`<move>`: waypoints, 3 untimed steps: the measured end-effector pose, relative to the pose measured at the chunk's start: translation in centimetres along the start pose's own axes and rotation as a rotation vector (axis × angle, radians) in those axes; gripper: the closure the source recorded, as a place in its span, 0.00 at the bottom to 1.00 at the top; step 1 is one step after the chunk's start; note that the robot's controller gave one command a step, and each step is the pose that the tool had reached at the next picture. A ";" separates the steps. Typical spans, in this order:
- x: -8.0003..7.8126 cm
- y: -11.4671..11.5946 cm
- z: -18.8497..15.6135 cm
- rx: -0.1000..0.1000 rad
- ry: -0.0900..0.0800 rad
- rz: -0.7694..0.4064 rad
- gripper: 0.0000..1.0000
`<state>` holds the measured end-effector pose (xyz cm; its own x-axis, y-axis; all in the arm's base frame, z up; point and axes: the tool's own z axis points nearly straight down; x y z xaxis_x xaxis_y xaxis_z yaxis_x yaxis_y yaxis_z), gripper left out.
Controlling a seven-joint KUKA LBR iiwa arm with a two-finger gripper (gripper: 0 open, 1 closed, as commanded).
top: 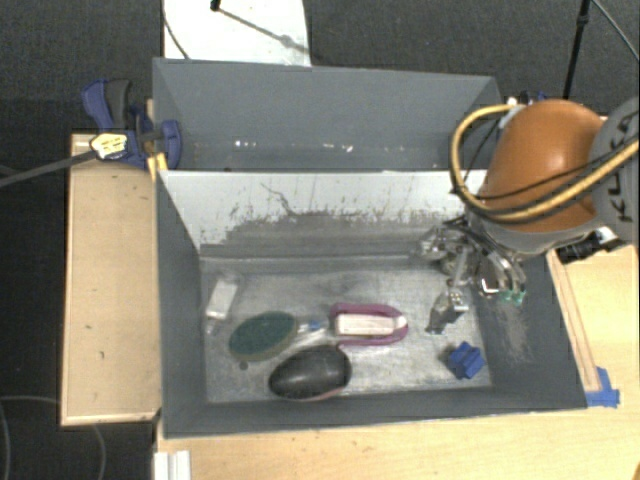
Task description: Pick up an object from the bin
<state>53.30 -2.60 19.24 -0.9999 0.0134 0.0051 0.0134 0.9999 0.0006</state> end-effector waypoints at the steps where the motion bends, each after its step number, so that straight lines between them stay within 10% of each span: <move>1: -0.4 7.4 12.2 0.000 -0.013 -0.161 0.00; 2: -0.7 7.2 11.8 0.001 -0.020 -0.158 1.00; 3: 1.0 4.4 -3.3 0.003 -0.013 -0.350 1.00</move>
Offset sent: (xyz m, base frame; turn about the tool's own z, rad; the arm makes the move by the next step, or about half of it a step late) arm 0.0026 0.0718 -0.1224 -0.1551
